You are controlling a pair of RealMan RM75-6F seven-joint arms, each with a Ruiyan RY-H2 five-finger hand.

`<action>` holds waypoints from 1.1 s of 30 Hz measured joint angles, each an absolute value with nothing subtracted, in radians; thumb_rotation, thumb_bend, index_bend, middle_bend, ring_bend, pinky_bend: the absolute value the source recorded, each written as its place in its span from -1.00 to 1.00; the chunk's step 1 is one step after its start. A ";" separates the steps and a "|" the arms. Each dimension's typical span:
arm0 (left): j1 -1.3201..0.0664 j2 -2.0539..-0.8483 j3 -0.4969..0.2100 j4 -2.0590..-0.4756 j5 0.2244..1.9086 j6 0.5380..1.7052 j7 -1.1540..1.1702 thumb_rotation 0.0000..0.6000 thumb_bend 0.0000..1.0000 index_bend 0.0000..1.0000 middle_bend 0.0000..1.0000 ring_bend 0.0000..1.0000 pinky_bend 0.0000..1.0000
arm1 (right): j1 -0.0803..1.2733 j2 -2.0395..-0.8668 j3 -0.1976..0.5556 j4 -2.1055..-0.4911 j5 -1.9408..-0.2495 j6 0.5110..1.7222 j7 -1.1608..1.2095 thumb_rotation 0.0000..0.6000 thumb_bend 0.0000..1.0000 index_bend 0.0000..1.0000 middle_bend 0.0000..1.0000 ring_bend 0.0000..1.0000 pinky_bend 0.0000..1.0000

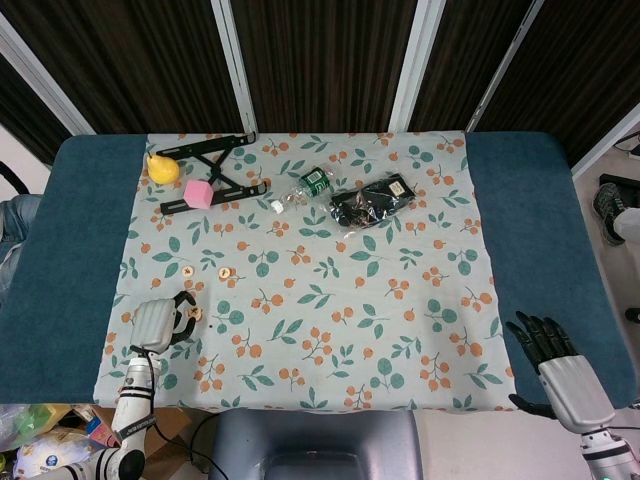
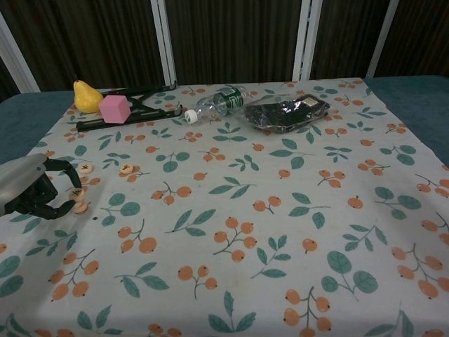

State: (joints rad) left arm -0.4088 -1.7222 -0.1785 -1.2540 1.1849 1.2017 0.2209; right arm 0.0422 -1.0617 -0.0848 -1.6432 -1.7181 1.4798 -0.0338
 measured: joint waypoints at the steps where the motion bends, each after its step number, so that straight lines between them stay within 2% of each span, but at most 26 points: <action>1: -0.409 -1.722 -0.178 -1.253 1.185 1.201 0.220 1.00 -0.19 0.00 1.00 1.00 1.00 | 0.043 -1.062 -0.085 -1.644 -1.717 1.479 -0.036 1.00 -0.59 -1.00 -1.00 -1.00 -0.88; 33: -0.402 -1.700 -0.170 -1.257 1.181 1.184 0.213 1.00 -0.19 -0.19 1.00 1.00 1.00 | 0.040 -1.068 -0.082 -1.648 -1.710 1.480 -0.051 1.00 -0.59 -1.00 -1.00 -1.00 -0.88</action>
State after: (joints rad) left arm -0.4015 -1.6998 -0.1703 -1.2570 1.1815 1.1838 0.2131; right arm 0.0402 -1.0675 -0.0820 -1.6475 -1.7103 1.4797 -0.0513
